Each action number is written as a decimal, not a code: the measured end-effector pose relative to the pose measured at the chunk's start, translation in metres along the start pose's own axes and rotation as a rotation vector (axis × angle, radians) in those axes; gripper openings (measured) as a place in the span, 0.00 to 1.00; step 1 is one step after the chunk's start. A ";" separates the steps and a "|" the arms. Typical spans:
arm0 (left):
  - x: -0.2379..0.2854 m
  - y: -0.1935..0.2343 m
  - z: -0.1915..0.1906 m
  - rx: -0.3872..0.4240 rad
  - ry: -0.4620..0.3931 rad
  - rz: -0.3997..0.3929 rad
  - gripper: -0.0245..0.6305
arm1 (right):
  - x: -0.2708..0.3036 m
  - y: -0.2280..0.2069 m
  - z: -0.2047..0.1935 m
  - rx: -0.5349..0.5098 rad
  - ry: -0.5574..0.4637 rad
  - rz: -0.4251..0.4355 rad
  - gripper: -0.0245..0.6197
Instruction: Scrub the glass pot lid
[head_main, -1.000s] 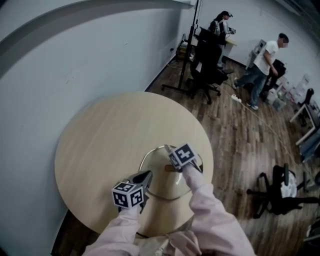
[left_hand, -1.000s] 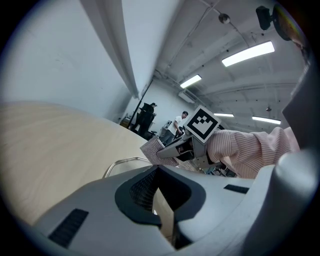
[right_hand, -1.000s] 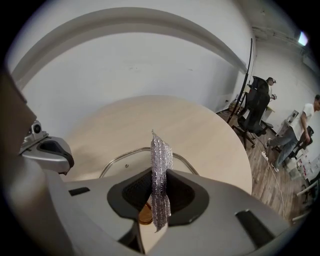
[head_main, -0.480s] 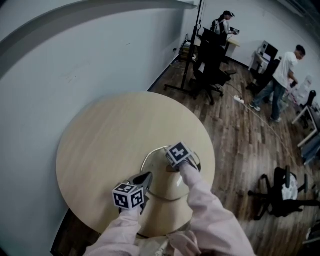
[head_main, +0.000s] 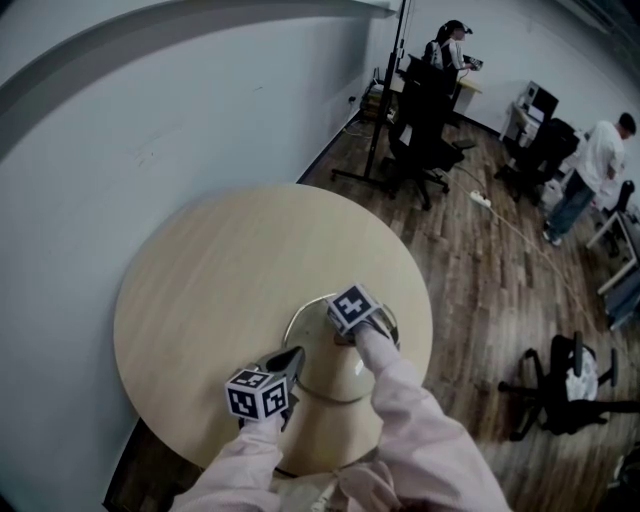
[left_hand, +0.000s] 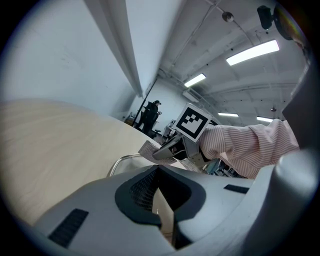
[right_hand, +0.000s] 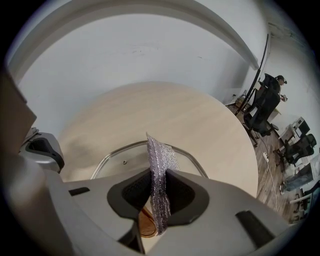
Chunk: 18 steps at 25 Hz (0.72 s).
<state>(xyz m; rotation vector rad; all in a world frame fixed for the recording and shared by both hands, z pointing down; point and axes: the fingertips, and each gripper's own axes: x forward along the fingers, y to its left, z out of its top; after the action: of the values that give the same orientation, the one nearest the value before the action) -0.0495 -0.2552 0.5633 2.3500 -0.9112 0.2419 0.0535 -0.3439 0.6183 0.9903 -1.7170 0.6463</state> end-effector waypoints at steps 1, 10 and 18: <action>0.001 0.001 0.000 -0.001 0.001 0.001 0.03 | 0.002 0.000 0.002 -0.004 0.001 0.002 0.17; -0.006 0.002 -0.002 -0.006 0.002 0.021 0.03 | 0.003 0.008 0.008 -0.048 -0.009 -0.001 0.17; -0.014 0.008 -0.004 -0.015 -0.006 0.037 0.03 | 0.007 0.025 0.013 -0.101 0.002 0.002 0.17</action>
<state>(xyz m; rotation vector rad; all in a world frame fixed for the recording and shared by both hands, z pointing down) -0.0651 -0.2502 0.5651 2.3230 -0.9564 0.2427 0.0246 -0.3432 0.6207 0.9169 -1.7313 0.5557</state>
